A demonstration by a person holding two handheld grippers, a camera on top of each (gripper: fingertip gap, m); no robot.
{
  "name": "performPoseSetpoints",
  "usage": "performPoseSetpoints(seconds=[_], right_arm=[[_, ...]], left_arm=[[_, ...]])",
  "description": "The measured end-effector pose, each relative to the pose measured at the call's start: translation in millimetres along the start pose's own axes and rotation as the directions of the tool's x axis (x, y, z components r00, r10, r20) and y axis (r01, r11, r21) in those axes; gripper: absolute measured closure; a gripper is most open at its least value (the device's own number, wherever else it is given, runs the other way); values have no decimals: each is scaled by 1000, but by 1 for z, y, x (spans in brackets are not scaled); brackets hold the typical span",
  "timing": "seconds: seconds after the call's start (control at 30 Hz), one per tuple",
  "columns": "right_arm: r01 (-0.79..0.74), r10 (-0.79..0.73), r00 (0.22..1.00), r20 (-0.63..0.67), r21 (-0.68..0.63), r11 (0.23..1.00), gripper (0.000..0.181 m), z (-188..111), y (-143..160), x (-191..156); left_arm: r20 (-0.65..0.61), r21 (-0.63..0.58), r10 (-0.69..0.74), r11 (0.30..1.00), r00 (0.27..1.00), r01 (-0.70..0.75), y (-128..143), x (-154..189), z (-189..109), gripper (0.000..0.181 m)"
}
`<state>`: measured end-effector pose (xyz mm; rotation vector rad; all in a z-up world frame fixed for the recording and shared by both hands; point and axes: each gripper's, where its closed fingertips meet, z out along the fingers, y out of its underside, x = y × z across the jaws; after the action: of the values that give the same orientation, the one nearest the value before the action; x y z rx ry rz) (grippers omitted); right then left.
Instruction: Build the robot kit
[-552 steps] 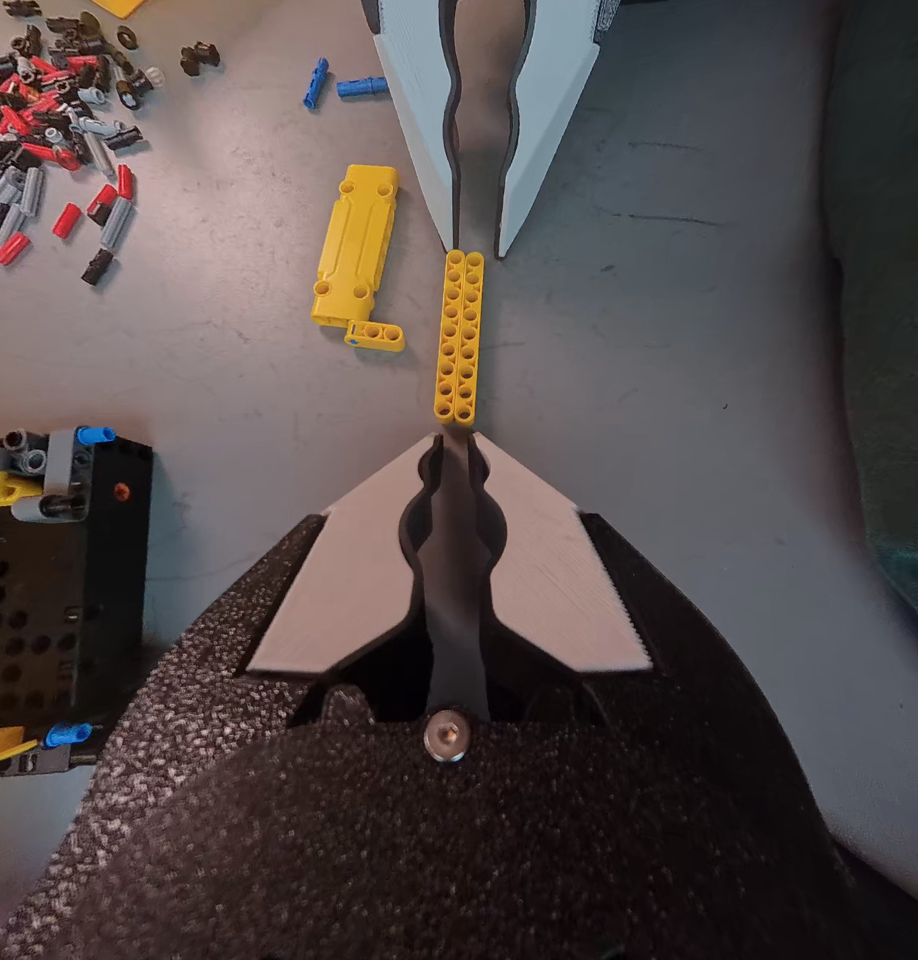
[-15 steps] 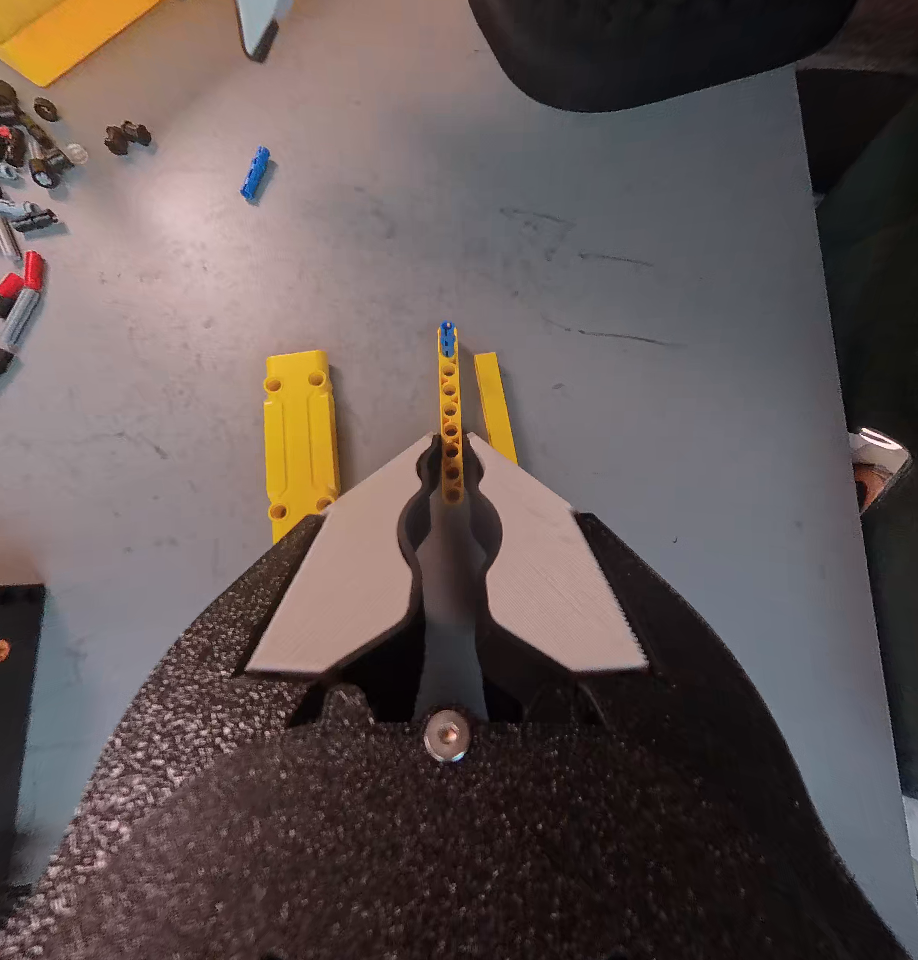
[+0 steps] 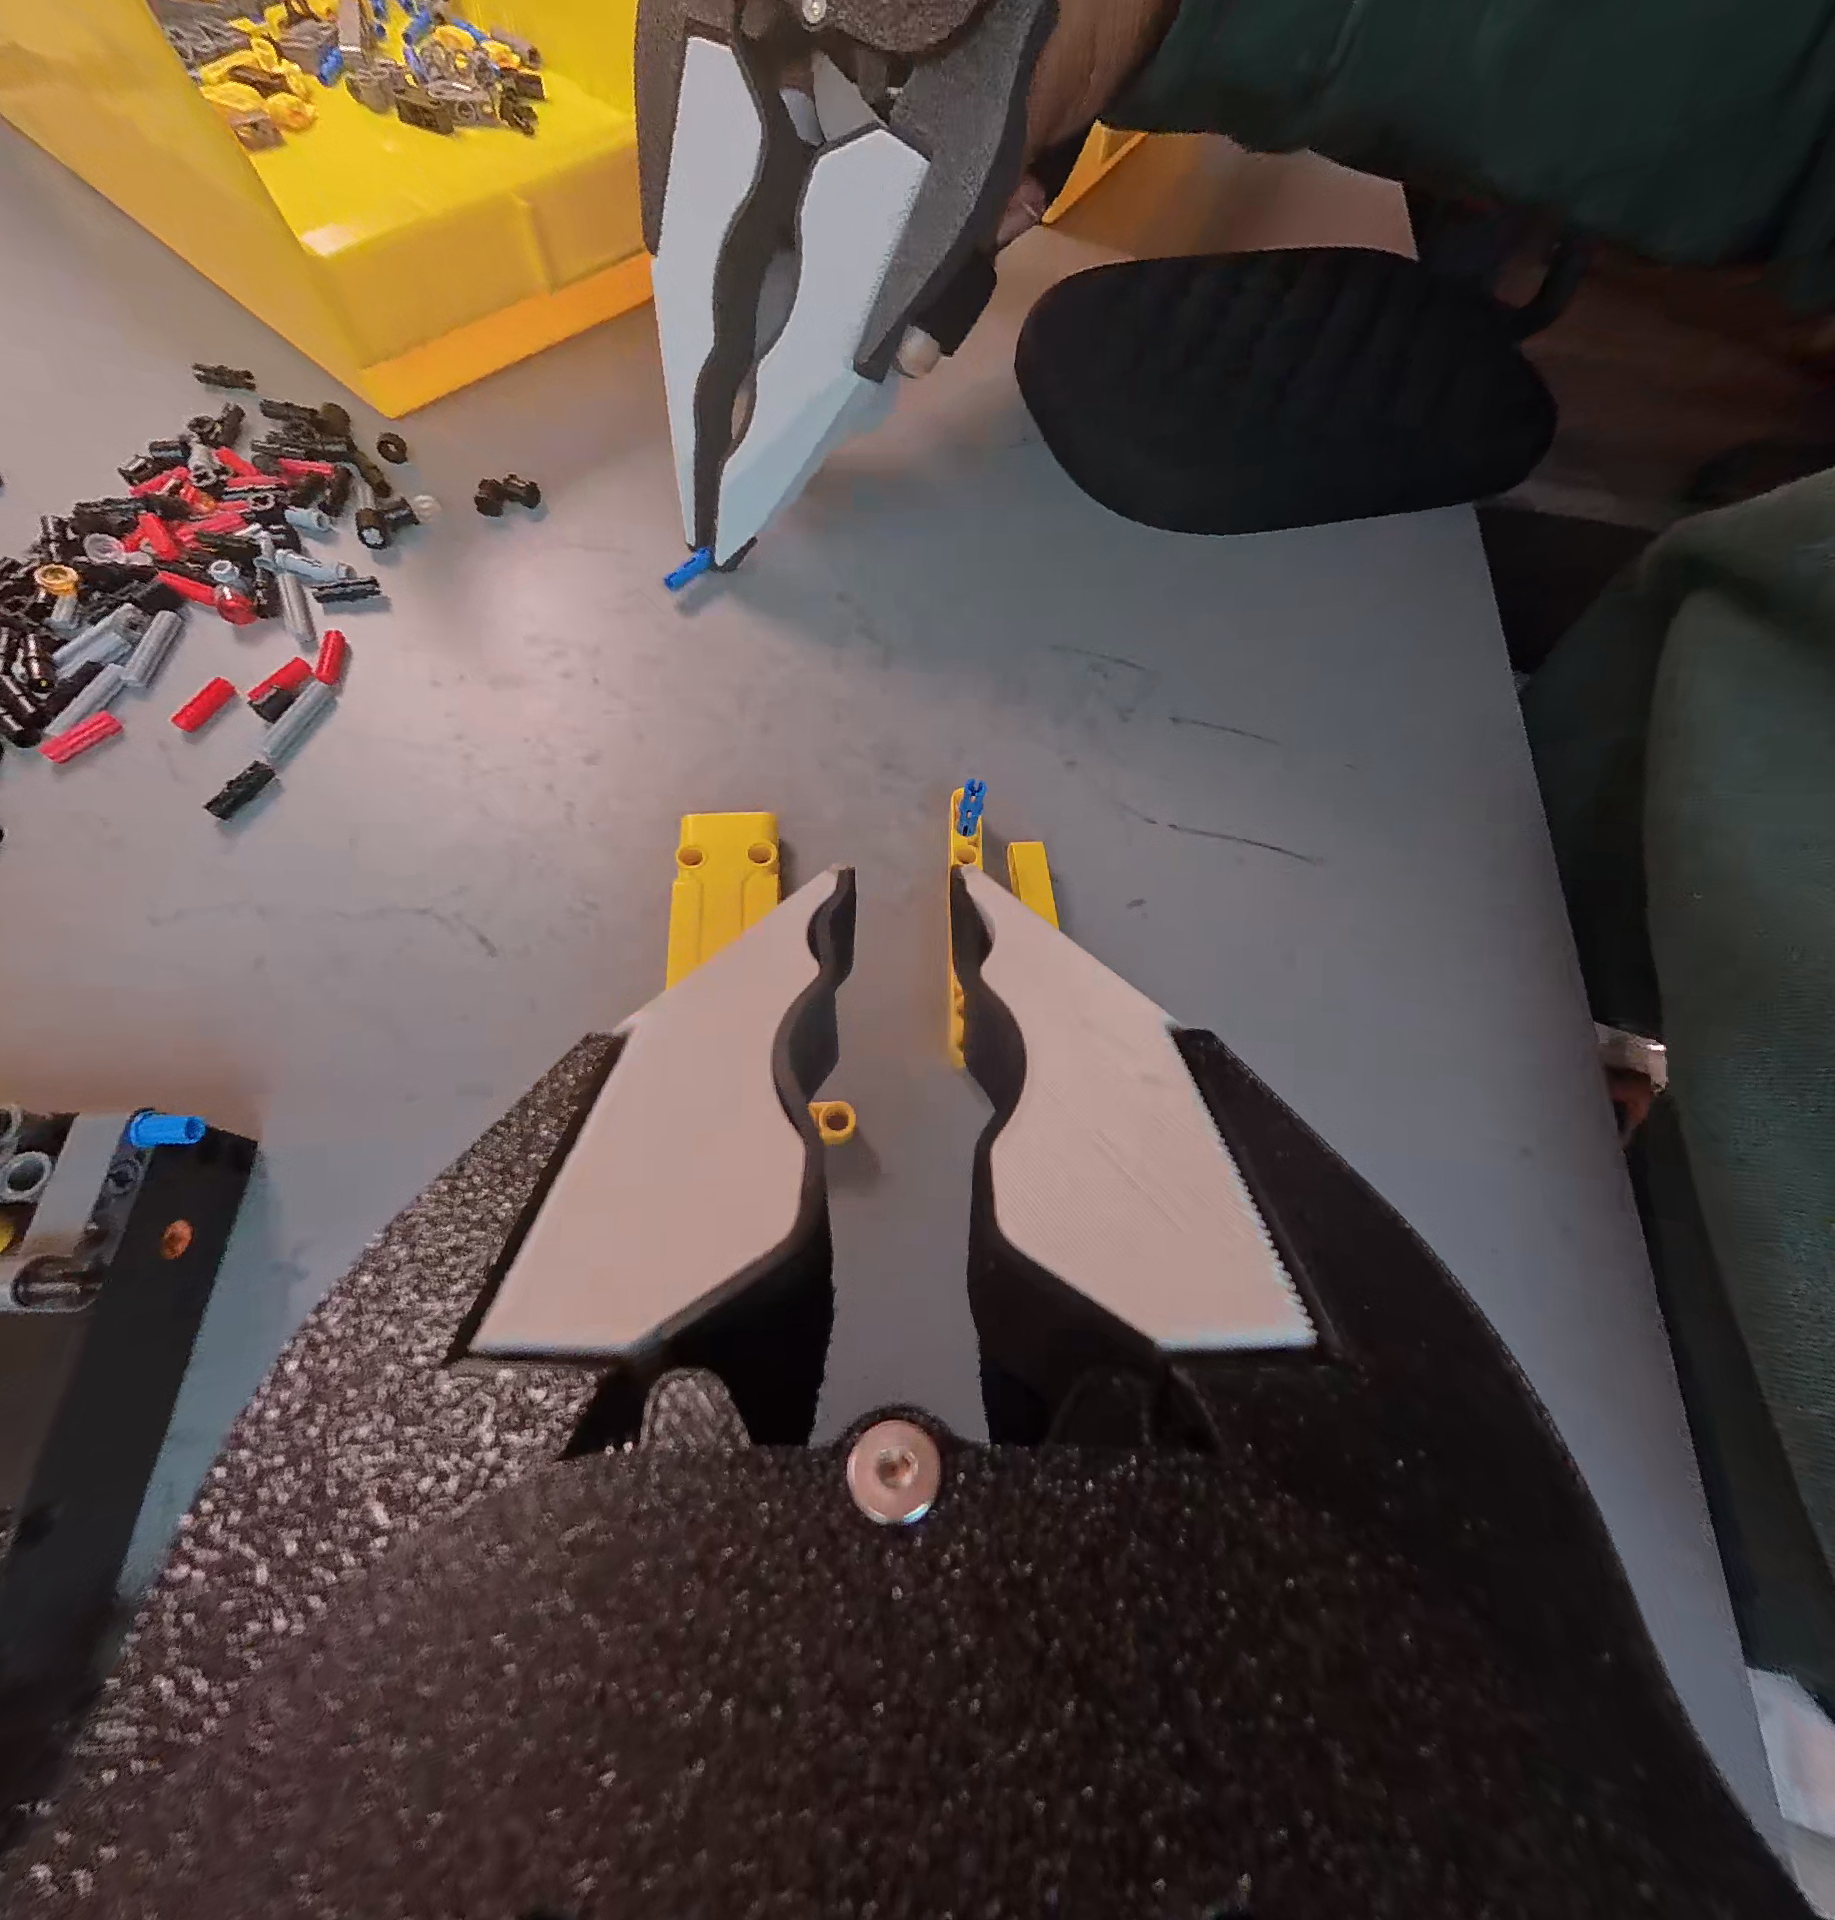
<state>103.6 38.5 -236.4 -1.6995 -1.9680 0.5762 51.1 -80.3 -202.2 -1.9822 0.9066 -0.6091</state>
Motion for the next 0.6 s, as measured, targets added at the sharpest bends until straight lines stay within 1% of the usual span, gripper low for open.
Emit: performPoseSetpoints(seconds=[0.07,0.1,0.17,0.27,0.37,0.43,0.5,0.6], right_arm=[[97,-111,990,90,146,984,178,-9,-30,-35],[145,-168,981,99,206,968,178,-14,-45,-50],[244,-270,960,82,235,941,178,-18,-65,-72],[371,-398,913,88,229,900,177,-14,-77,-100],[401,-438,893,106,256,880,177,-11,-87,-114],[415,-450,888,96,255,873,177,-9,-88,-114],[397,-438,893,108,272,877,178,-10,-90,-114],[389,-433,895,108,286,876,178,-11,-90,-113]], left_arm=[[8,8,15,1000,1000,-15,-1,0,2,164],[12,15,27,1000,1000,-27,-2,1,2,164],[-9,46,49,998,999,-48,-8,6,1,161],[-7,91,77,993,997,-77,-16,10,-3,161],[-15,95,93,991,996,-91,-17,12,-5,164],[-14,84,94,992,995,-93,-16,11,-6,168],[-26,82,95,992,995,-93,-15,13,-7,178],[-27,85,95,992,995,-92,-16,13,-7,178]])
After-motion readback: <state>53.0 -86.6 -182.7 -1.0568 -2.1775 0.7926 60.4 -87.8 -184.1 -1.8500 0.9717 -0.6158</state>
